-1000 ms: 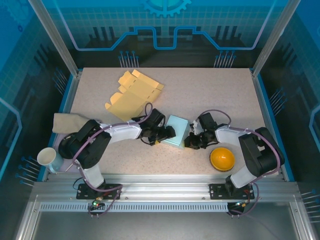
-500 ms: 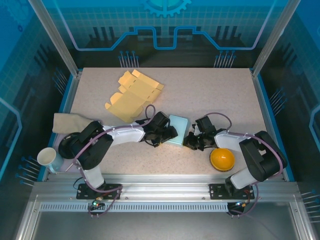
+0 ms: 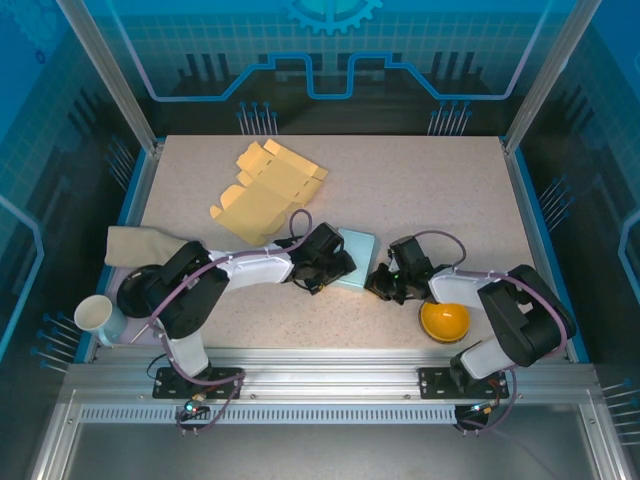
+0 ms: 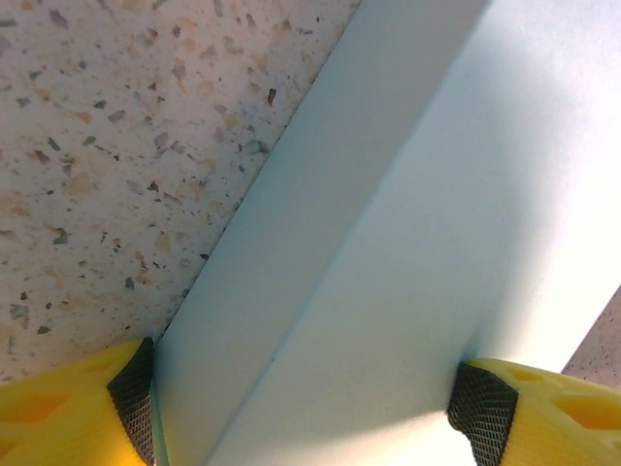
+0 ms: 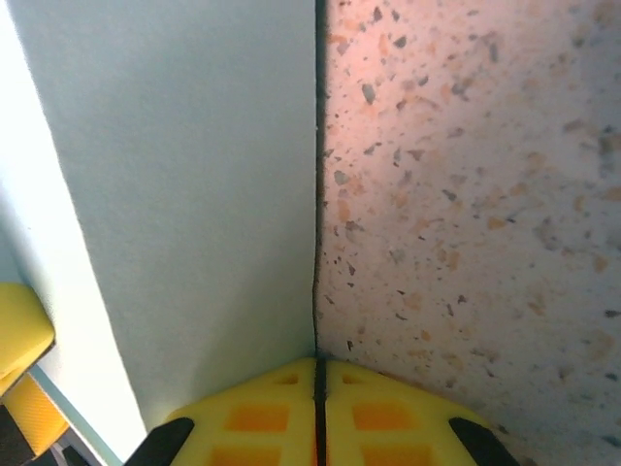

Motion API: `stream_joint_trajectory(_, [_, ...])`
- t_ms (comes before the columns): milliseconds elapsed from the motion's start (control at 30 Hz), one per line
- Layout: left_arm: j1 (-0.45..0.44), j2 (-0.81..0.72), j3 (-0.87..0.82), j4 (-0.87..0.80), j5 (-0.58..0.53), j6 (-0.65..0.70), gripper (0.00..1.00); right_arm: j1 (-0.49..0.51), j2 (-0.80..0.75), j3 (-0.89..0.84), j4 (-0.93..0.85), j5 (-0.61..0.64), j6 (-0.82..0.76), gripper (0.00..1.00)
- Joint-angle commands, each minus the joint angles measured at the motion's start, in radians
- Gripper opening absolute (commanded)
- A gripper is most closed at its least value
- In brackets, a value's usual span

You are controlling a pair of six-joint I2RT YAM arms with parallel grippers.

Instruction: Fold the paper box

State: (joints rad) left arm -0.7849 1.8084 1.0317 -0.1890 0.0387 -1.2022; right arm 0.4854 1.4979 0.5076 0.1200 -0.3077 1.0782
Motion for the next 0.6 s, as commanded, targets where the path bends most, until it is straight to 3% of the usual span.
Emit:
stream_joint_trajectory(0, [-0.129, 0.155, -0.005, 0.301, 0.300, -0.122, 0.79, 0.111, 0.037, 0.045, 0.575, -0.237, 0.082, 0.07])
stream_joint_trajectory(100, [-0.130, 0.166, -0.003, 0.329, 0.316, -0.135, 0.78, 0.118, 0.065, 0.052, 0.662, -0.284, 0.092, 0.06])
stream_joint_trajectory(267, [-0.136, 0.174, 0.002, 0.340, 0.322, -0.149, 0.77, 0.132, 0.051, 0.064, 0.643, -0.264, 0.068, 0.05])
stream_joint_trajectory(433, [-0.122, 0.144, -0.009, 0.283, 0.290, -0.127, 0.77, 0.126, -0.082, 0.041, 0.326, -0.125, -0.037, 0.06])
stream_joint_trajectory(567, [-0.075, 0.072, 0.014, 0.153, 0.234, -0.016, 0.78, 0.062, -0.254, -0.011, 0.080, -0.041, -0.112, 0.06])
